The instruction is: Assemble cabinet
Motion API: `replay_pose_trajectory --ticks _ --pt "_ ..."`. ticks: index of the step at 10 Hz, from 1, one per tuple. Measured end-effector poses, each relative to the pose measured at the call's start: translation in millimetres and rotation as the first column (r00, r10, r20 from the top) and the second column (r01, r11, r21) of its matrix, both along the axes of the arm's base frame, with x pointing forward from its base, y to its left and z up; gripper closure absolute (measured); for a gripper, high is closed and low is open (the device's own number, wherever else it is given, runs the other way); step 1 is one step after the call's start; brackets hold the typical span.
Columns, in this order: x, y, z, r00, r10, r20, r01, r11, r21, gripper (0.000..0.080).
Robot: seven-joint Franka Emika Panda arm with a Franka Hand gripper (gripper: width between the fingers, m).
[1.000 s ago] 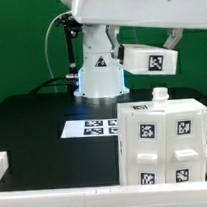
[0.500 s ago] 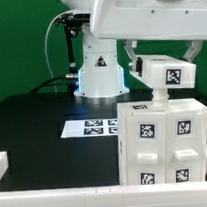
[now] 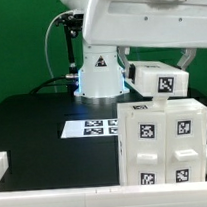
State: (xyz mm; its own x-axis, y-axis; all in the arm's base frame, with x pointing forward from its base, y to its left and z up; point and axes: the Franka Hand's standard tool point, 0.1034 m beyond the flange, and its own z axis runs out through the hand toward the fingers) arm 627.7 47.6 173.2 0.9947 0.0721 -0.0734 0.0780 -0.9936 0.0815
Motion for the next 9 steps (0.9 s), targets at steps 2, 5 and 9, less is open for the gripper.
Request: replay_pose_trajectory --ticks 2,5,9 --pt "-1.3 6.5 -0.8 1.000 0.000 -0.004 0.000 1.000 0.000 0.0242" --pt "-1.2 12.0 -1.4 1.000 0.001 0.000 -0.001 1.000 0.002 0.0242" --pt "3.6 10.3 -2.2 0.999 0.007 0.051 -0.007 1.000 0.005 0.0242"
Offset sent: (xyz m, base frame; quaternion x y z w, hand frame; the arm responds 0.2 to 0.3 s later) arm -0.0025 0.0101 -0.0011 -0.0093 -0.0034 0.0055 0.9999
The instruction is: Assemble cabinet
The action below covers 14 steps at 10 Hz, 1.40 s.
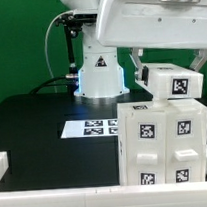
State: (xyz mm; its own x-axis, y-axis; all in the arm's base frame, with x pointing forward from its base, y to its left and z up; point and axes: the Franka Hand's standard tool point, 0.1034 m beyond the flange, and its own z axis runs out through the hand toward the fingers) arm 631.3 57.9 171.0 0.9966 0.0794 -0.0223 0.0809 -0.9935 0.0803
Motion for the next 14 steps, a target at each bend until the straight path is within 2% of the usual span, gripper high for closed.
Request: replay_pose_trajectory --ticks 4,7,10,14 --pt "0.5 -2.9 0.1 1.000 -0.004 0.003 0.004 1.000 0.000 0.0242" --pt "-5.1 -0.9 1.1 1.000 -0.001 0.017 0.000 1.000 0.007 0.0242" --pt "-3.8 1.8 0.4 0.999 0.001 0.041 -0.001 1.000 0.009 0.0242" --pt "-2.0 -10.0 -4.7 0.999 0.000 0.046 0.000 1.000 0.005 0.0242"
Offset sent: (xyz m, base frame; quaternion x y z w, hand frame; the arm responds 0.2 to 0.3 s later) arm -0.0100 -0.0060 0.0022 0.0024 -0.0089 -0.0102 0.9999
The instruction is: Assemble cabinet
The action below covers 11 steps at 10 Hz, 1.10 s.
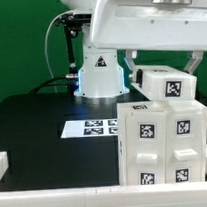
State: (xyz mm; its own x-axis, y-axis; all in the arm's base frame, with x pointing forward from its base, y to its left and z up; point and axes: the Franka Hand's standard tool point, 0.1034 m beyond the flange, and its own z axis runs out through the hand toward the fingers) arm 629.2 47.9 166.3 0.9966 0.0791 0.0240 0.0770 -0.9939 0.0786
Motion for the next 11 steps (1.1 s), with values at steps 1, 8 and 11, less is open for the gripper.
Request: replay_pose_trajectory --ticks 1,8,11 --pt "0.1 -0.6 -1.4 1.000 -0.001 0.000 0.001 1.000 -0.001 0.0242" --pt "-0.4 0.2 -9.5 1.000 -0.005 -0.008 0.005 1.000 -0.005 0.0242" --pt "-0.4 0.2 -9.9 1.000 -0.005 -0.008 0.005 1.000 -0.005 0.0077"
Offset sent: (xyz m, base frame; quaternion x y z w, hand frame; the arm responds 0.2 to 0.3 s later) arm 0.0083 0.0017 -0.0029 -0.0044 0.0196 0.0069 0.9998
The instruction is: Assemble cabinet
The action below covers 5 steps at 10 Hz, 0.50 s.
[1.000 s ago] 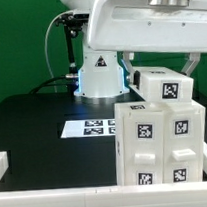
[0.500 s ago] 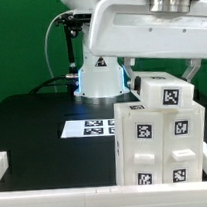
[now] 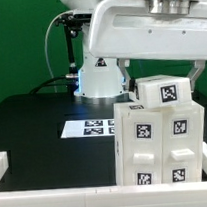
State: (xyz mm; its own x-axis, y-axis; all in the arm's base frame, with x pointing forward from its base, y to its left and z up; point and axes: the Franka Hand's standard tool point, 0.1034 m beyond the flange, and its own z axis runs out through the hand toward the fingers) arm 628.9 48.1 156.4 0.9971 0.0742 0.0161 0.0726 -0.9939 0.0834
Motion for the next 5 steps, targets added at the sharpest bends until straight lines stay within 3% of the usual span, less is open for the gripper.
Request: replay_pose_trajectory --ticks 1,2,5 --pt "0.0 0.0 0.1 1.000 -0.002 0.000 0.002 1.000 0.003 0.0024" --pt "0.6 0.3 1.4 1.000 -0.031 0.002 0.031 0.999 0.035 0.0024" --pt "1.9 1.5 3.0 0.997 -0.073 0.006 0.073 0.995 0.073 0.0002"
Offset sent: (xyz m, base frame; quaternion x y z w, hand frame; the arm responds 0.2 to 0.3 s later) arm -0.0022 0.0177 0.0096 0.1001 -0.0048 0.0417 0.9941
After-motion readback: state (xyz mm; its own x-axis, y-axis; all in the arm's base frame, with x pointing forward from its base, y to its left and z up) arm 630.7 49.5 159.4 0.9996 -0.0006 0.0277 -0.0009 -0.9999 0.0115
